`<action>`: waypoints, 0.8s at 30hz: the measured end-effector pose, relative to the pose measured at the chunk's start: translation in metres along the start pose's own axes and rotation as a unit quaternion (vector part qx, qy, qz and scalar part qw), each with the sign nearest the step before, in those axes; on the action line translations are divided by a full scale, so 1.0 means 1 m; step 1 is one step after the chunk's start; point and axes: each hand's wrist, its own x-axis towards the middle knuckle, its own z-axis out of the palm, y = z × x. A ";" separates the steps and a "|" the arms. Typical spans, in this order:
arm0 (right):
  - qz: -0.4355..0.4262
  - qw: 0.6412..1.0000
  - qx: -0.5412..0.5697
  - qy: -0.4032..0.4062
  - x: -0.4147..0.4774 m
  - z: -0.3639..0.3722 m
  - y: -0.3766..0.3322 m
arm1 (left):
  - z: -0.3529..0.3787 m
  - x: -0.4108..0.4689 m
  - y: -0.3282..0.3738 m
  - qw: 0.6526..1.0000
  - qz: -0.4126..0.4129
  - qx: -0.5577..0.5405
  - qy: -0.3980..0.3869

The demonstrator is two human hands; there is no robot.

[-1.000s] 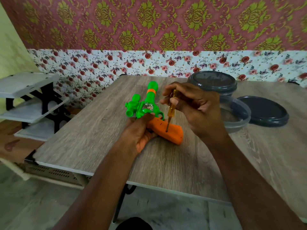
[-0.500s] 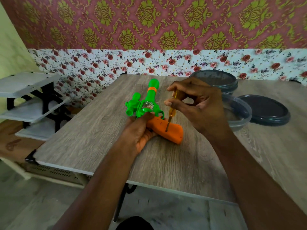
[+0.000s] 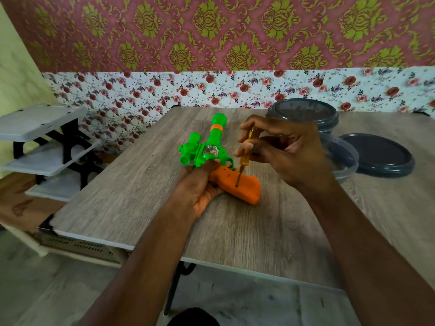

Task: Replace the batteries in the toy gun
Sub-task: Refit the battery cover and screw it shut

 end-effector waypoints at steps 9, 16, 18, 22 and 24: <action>-0.069 0.987 -0.130 0.062 -0.002 0.005 0.014 | 0.003 -0.006 0.002 1.000 -0.002 0.001 0.006; -0.120 0.982 -0.071 0.129 -0.006 0.015 0.015 | 0.008 -0.014 0.000 0.996 0.054 0.048 0.051; -0.140 0.975 -0.097 0.143 -0.006 0.013 0.017 | 0.006 -0.016 -0.002 0.986 0.113 0.097 0.078; -0.204 0.932 -0.274 0.122 -0.005 0.013 0.031 | 0.000 -0.022 -0.002 0.896 0.227 0.328 0.196; -0.215 0.928 -0.290 0.093 -0.003 0.015 0.042 | -0.003 -0.025 -0.001 0.856 0.253 0.381 0.242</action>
